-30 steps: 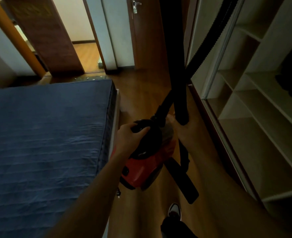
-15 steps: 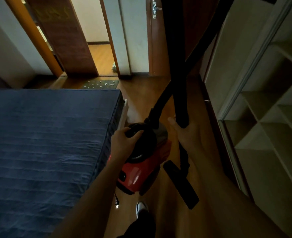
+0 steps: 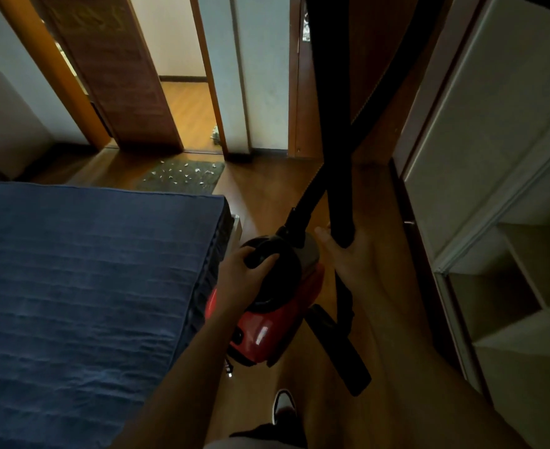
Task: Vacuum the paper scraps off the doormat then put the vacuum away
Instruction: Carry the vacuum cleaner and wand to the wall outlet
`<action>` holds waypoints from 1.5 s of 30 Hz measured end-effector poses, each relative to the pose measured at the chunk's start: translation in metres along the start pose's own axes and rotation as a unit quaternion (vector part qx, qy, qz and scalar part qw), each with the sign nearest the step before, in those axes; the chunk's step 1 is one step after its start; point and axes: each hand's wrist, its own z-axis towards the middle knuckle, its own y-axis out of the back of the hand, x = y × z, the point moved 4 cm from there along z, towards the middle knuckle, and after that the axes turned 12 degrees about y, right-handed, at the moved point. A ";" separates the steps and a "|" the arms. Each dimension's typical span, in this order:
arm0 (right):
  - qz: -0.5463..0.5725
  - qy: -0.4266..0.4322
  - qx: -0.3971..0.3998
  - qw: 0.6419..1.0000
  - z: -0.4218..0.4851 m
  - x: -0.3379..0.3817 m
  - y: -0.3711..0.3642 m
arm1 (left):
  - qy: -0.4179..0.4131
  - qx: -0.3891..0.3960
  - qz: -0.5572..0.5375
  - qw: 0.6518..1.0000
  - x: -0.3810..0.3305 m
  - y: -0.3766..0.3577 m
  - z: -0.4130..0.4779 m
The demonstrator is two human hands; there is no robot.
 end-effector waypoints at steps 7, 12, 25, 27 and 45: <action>-0.018 0.024 0.005 1.000 0.114 -0.027 -0.029 | 0.002 -0.005 0.002 1.000 -0.020 -0.014 0.121; -0.008 0.026 0.013 1.000 0.183 -0.057 -0.045 | 0.007 -0.007 -0.001 1.000 -0.030 -0.031 0.193; 0.006 0.046 0.017 0.999 0.436 -0.162 -0.031 | 0.042 -0.069 -0.014 0.997 -0.100 -0.128 0.420; 0.005 0.046 0.020 0.999 0.480 -0.177 -0.027 | 0.052 -0.080 -0.011 0.995 -0.116 -0.141 0.452; -0.006 0.085 0.125 0.988 0.737 -0.268 -0.125 | 0.143 -0.172 -0.011 0.975 -0.132 -0.151 0.700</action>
